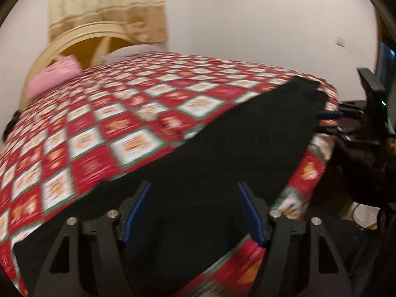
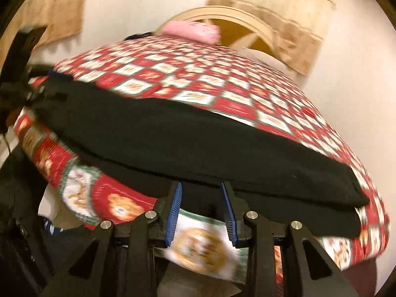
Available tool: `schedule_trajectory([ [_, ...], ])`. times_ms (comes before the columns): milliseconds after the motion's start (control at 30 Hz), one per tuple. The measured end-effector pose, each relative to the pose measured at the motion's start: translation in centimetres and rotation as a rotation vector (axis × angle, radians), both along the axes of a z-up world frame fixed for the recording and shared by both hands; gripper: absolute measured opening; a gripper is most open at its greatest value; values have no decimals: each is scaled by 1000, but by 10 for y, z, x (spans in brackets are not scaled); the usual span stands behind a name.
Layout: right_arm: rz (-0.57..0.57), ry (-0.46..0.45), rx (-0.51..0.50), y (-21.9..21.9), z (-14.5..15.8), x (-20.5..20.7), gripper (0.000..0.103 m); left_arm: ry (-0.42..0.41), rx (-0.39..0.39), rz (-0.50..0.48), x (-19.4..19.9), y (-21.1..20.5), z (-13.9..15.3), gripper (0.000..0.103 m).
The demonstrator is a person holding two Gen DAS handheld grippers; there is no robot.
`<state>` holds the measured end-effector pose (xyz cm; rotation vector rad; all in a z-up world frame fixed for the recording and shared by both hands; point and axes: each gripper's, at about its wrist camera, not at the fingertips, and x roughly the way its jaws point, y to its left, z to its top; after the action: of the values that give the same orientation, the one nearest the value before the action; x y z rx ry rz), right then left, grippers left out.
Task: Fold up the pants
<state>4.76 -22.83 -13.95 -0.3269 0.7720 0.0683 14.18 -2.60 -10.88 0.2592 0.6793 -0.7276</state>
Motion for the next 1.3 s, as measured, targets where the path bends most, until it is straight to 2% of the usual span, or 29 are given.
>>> schedule_trajectory([
  [100, -76, -24, 45, -21, 2, 1, 34, 2, 16, -75, -8, -34, -2, 68],
  [167, -112, -35, 66, -31, 2, 2, 36, 6, 36, -109, -12, -49, -5, 61],
  [367, -160, -58, 125, -50, -2, 0, 42, 29, 140, -179, -23, -82, -28, 52],
  [567, -170, -78, 163, -61, -5, -6, 42, 48, 190, -169, -28, -73, -38, 52],
  [867, -185, -89, 171, -66, -8, -7, 42, 20, 250, -154, -32, -73, -43, 52],
  [967, -195, -95, 170, -69, -6, -9, 42, 37, 236, -154, -28, -72, -41, 40],
  [1133, -256, -104, 180, -89, 3, -10, 42, 32, 229, -182, -30, -69, -43, 39],
  [1300, -387, -122, 261, -138, 20, -15, 42, 12, 243, -187, -33, -66, -47, 39],
])
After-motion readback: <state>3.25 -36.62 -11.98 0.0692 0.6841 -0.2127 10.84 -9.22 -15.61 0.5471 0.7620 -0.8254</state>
